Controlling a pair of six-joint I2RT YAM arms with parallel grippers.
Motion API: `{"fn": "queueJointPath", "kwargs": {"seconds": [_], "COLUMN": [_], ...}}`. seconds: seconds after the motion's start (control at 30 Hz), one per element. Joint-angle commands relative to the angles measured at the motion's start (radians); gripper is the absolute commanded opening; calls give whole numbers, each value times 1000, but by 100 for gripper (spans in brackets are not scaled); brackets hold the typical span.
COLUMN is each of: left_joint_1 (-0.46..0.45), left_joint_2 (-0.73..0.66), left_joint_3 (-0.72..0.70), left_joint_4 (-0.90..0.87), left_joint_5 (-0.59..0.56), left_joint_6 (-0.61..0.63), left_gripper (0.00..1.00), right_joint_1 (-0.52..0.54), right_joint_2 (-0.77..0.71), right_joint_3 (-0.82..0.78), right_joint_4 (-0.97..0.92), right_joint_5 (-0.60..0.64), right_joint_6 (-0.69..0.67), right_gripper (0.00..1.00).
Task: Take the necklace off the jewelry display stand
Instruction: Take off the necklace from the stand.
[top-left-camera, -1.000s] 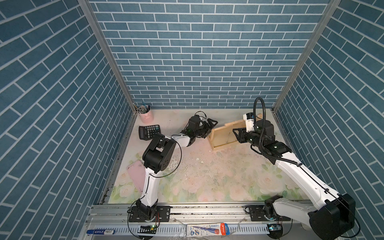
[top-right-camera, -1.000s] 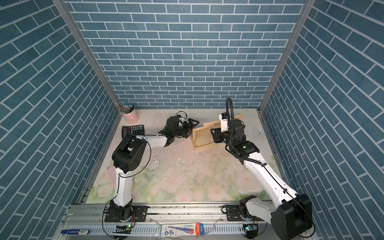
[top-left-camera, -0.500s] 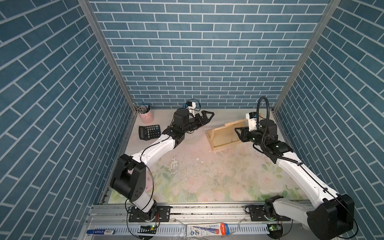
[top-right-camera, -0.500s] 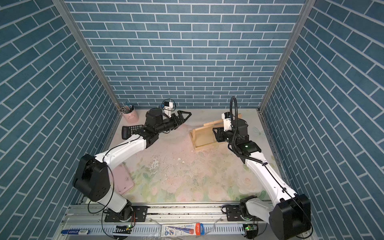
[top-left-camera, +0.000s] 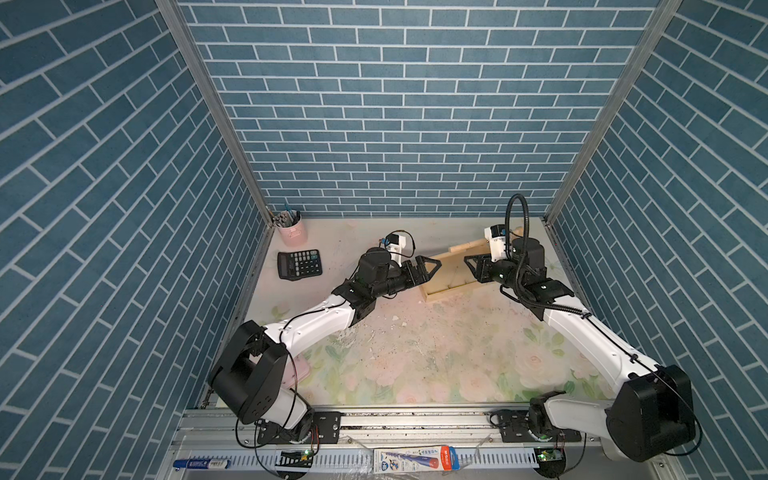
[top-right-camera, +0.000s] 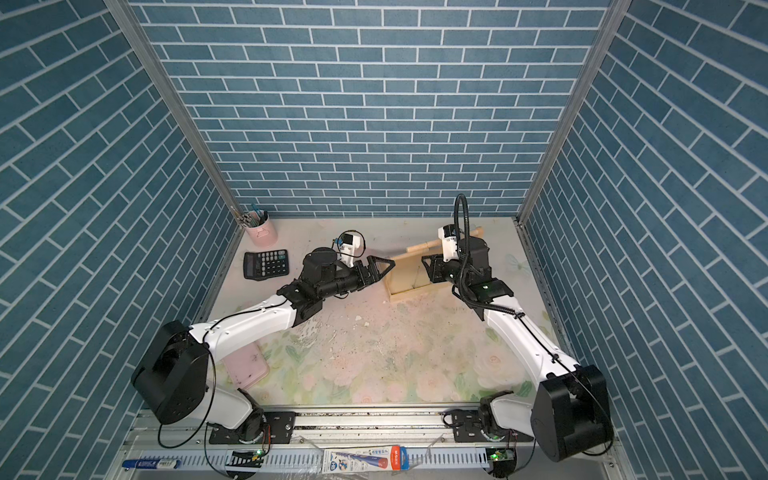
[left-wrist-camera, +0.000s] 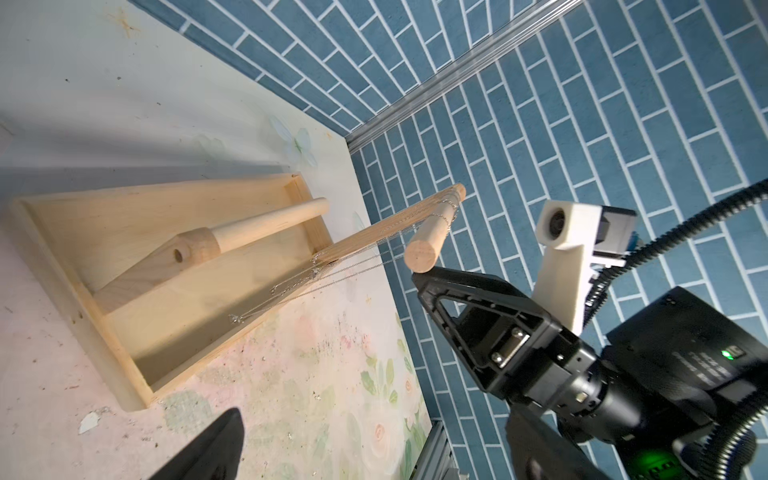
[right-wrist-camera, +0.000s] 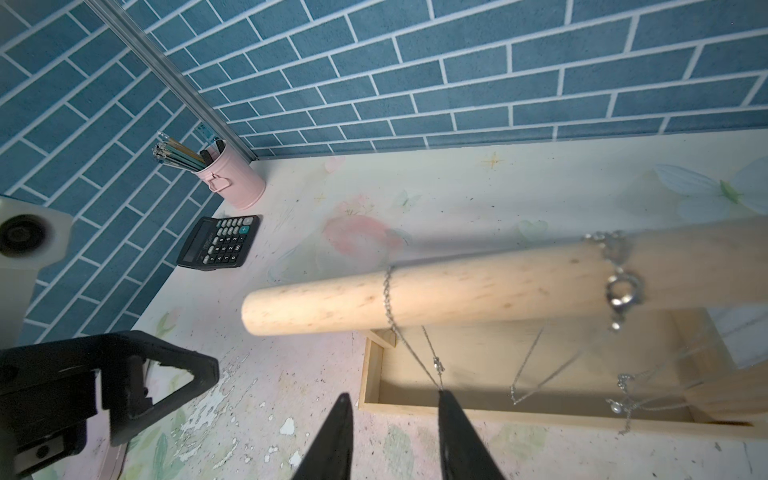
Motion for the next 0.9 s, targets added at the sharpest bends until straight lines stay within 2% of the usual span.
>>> {"fn": "queueJointPath", "kwargs": {"seconds": [0.0,0.87], "left_joint_1": [-6,-1], "left_joint_2": [-27,-58], "left_joint_3": [-19,29], "left_joint_4": [26,-109], "left_joint_5": [-15,-52], "left_joint_6": [1,81], "left_gripper": [99,99], "right_joint_1": [-8,-16], "right_joint_2": [19,61], "right_joint_3": [-3,30], "right_joint_4": [52,101], "right_joint_5": [-28,-31], "right_joint_6": [-42,-52], "right_gripper": [34,18]}}
